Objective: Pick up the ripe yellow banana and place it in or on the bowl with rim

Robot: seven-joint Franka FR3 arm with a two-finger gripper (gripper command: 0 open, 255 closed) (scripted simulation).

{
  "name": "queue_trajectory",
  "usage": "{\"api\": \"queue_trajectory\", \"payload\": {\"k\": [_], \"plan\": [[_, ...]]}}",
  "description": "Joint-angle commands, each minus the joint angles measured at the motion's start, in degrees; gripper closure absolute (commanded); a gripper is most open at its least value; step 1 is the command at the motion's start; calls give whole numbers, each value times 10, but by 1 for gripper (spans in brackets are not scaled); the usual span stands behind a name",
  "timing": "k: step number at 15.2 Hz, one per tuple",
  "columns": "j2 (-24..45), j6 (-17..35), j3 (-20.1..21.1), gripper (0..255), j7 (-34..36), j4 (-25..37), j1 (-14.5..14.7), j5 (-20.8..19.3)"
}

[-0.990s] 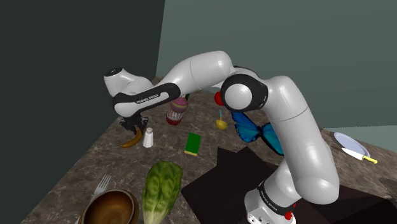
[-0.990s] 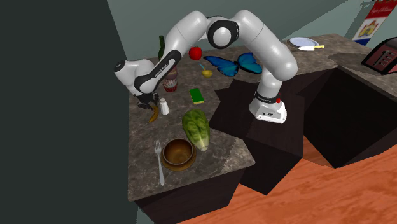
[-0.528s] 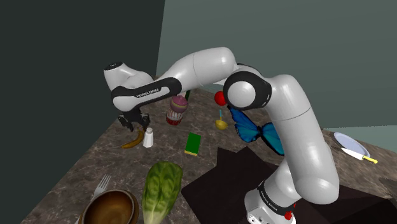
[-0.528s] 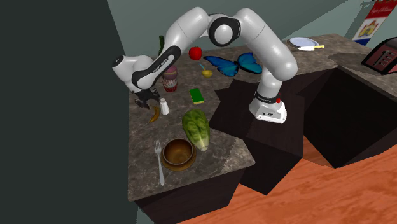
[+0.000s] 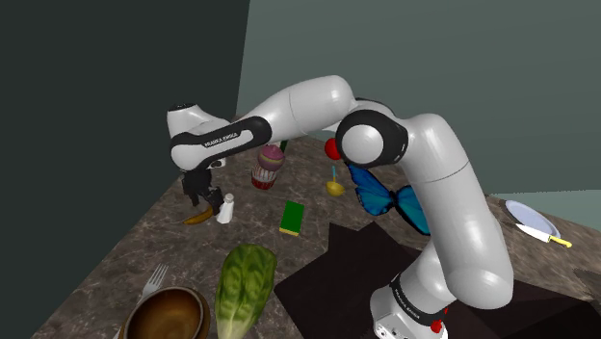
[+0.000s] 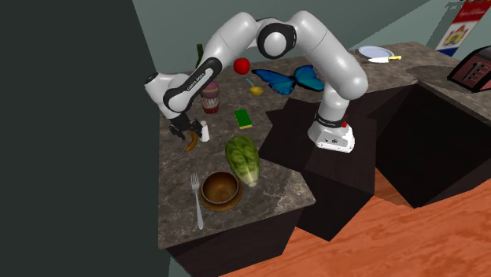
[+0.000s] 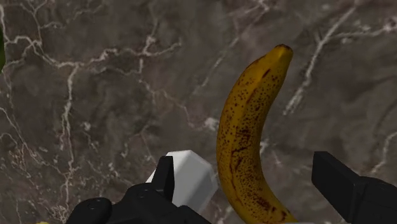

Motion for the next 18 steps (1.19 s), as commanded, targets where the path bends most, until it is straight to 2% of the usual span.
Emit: {"api": "queue_trajectory", "payload": {"k": [1, 10, 11, 18], "plan": [[8, 11, -1, 0, 2, -3, 0, 0], [9, 14, -1, 0, 2, -5, 0, -1], [9, 15, -1, 255, 2, -5, 0, -1], [9, 15, -1, 255, 2, -6, 0, -1]]}}
